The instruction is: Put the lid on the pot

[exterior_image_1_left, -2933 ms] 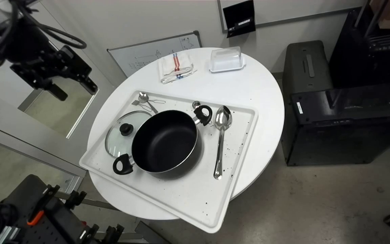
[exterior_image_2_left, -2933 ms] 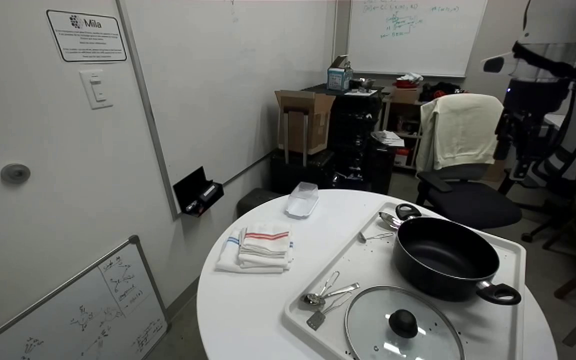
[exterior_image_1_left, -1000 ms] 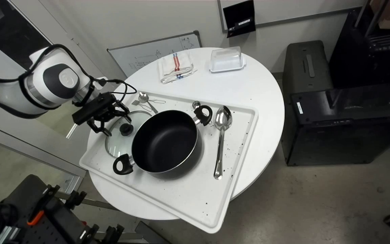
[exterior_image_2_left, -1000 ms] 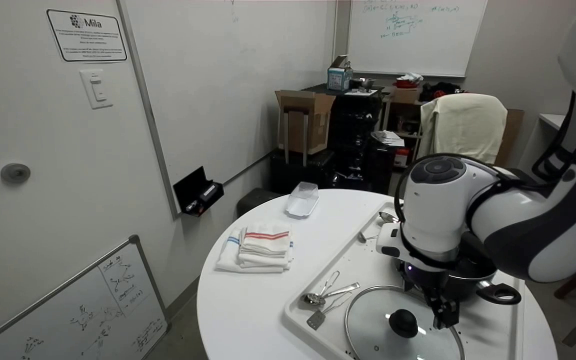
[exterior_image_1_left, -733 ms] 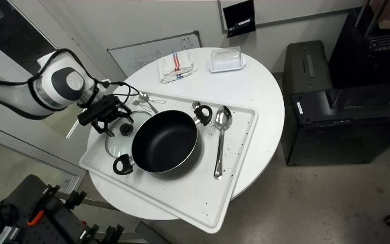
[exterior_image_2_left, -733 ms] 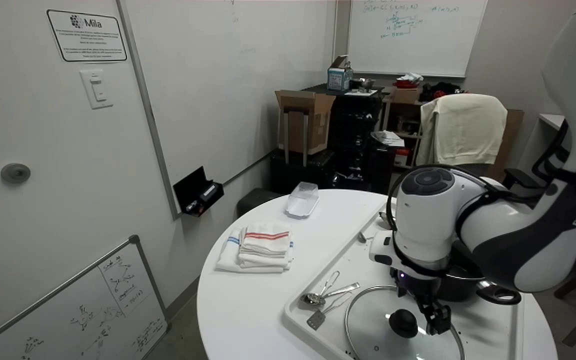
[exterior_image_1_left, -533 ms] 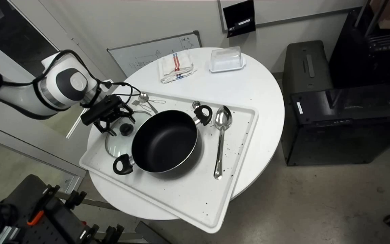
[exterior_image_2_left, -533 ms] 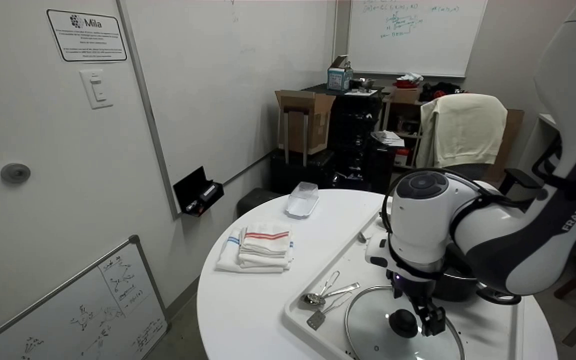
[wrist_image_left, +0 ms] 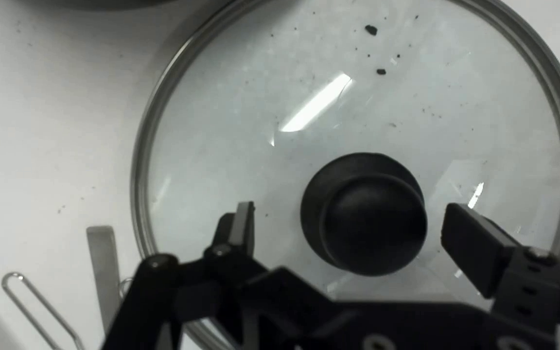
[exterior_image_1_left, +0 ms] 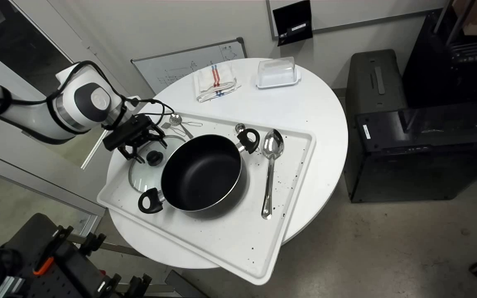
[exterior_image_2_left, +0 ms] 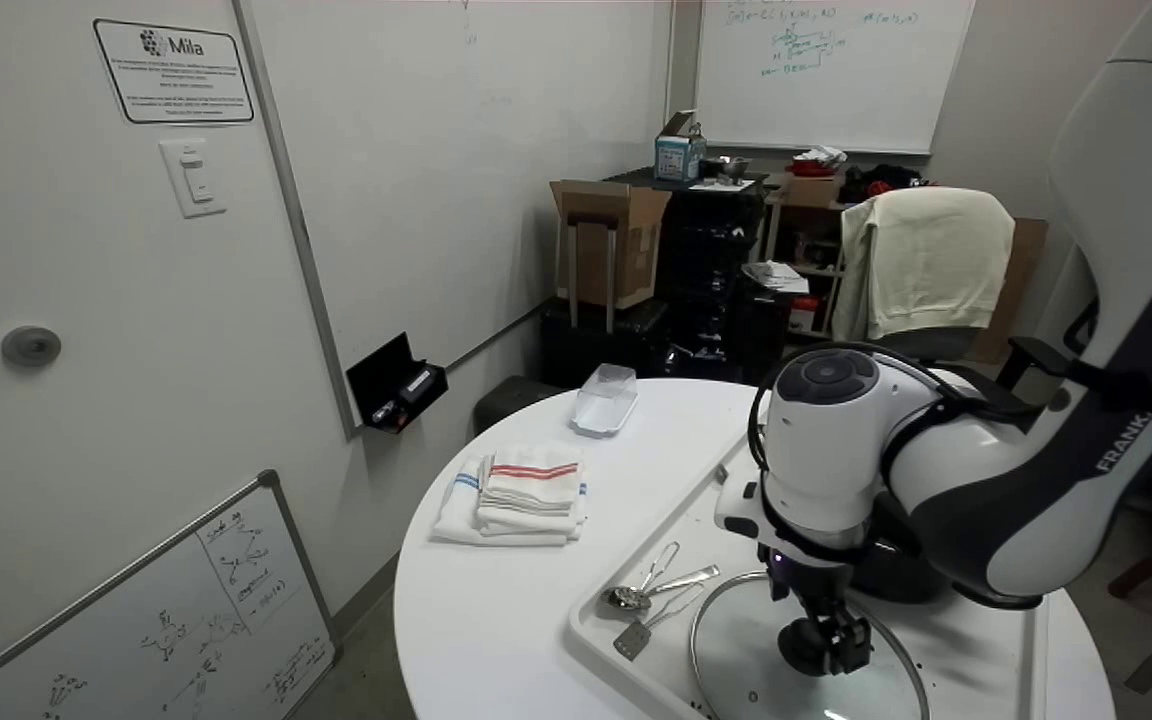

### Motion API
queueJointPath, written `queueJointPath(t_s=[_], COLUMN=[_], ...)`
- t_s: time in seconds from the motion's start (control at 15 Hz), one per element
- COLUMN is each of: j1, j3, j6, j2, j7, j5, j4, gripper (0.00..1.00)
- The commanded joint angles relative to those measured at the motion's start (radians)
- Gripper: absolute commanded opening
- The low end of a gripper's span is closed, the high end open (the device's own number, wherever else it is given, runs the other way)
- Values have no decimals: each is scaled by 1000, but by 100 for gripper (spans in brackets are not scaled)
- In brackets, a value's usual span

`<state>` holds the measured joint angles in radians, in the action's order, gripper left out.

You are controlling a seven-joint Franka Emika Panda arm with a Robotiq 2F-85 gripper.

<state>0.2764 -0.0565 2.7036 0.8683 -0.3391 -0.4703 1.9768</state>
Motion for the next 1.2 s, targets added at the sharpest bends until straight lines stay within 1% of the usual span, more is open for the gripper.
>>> queueJointPath(t_s=[0.0, 0.07, 0.27, 0.33, 0.4, 0.67, 1.13], j1=[0, -1, -6, -9, -11, -23, -51], j3=[-6, -8, -14, -17, -19, -32, -63], j6=[7, 6, 4, 3, 2, -4, -19], j2=[16, 14, 9, 8, 6, -20, -118], j7=[7, 6, 3, 0, -1, -13, -47], j5=[-5, -3, 0, 2, 3, 6, 7], j4=[-24, -23, -20, -19, -19, 1, 69], gripper=[67, 60, 35, 28, 25, 25, 25])
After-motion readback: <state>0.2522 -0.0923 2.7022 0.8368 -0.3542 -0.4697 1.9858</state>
